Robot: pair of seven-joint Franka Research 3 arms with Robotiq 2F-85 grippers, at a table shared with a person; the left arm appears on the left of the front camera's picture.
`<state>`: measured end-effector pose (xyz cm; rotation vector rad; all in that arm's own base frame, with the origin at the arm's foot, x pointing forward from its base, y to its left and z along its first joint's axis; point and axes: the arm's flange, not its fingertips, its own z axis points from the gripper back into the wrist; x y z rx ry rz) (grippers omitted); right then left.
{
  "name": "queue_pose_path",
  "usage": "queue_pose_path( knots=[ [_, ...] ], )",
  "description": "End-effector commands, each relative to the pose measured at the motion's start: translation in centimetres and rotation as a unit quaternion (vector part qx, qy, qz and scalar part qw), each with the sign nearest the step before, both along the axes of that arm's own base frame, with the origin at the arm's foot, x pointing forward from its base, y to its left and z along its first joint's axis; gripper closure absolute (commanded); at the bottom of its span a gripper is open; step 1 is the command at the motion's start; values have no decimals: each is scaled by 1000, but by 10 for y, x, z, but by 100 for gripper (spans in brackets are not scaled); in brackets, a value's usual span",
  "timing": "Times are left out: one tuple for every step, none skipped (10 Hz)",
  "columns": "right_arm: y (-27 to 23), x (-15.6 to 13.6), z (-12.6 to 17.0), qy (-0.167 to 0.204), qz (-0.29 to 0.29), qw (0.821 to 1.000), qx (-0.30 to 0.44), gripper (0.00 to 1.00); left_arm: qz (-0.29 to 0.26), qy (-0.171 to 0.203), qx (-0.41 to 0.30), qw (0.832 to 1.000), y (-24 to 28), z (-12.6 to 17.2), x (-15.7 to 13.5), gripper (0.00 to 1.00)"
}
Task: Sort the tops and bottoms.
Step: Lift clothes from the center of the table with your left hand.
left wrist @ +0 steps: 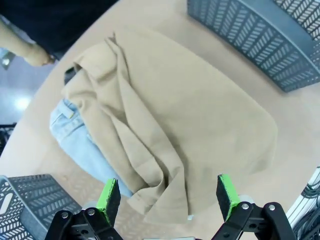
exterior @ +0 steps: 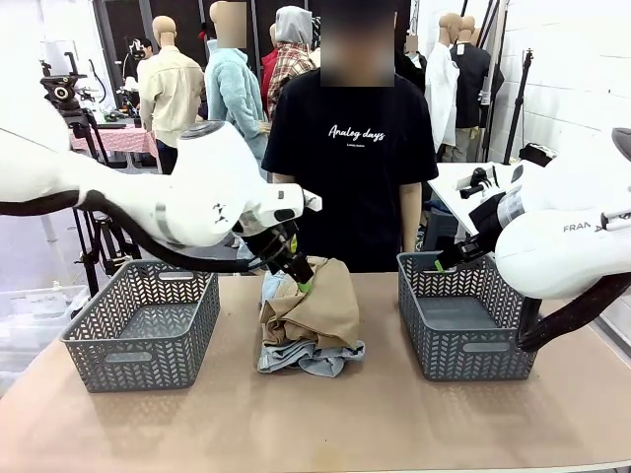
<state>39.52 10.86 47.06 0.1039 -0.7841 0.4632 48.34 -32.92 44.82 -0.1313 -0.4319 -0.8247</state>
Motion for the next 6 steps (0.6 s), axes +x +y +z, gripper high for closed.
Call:
queue_pose_path(
  knots=[
    [-1,1,-1,0,1,1000,-2,0,-16,32,37,999,-21,-3,10,0],
    [-1,1,-1,0,1,1000,-2,0,-25,39,45,998,-29,-14,14,0],
    [-1,1,-1,0,1,1000,-2,0,-28,39,51,998,-35,-25,18,0],
    [-1,1,-1,0,1,1000,-2,0,-28,50,49,997,-40,-35,23,0],
    [-1,1,-1,0,1,1000,-2,0,-30,53,47,997,-44,-41,24,0],
    [-1,1,-1,0,1,1000,-2,0,-28,60,47,997,-48,-44,27,0]
  ],
)
